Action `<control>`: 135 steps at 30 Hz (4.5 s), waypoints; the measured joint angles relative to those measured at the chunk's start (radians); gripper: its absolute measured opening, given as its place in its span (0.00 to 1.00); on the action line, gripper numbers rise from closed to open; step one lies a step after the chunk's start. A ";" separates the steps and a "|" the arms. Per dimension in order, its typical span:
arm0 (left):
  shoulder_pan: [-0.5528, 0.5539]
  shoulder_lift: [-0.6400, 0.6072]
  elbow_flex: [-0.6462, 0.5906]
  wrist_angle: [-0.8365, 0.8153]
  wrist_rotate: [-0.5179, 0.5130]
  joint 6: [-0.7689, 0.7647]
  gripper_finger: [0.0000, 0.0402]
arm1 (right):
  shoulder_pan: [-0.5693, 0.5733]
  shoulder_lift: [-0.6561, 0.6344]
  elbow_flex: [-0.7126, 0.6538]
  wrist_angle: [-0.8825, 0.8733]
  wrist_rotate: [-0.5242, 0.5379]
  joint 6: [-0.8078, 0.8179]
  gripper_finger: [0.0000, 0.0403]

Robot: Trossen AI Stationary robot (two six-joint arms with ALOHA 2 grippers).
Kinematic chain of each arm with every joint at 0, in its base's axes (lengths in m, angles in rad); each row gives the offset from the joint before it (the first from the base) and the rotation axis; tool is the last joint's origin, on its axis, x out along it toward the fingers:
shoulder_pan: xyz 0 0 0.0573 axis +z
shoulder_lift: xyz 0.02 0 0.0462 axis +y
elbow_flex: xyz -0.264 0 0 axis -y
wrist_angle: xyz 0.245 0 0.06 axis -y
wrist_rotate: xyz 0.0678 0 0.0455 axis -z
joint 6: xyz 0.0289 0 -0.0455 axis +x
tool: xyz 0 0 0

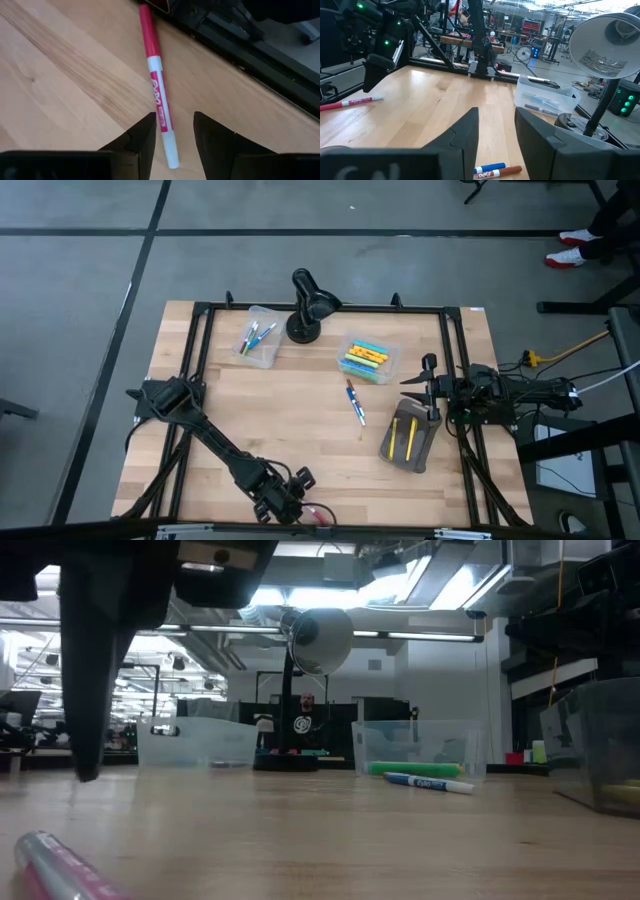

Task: Pick & Place Markers
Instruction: Put the pink marker pen into the left transparent bin

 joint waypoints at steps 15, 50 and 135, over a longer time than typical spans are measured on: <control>0.031 0.009 0.000 0.076 0.064 0.075 0.32 | 0.000 0.000 0.000 0.000 0.000 0.000 0.31; 0.113 0.119 0.001 0.230 0.347 0.118 0.23 | 0.000 0.000 0.000 0.000 0.000 0.000 0.31; 0.459 -0.319 -0.114 -0.436 0.070 -1.330 0.42 | 0.000 0.000 0.000 0.000 0.000 0.000 0.31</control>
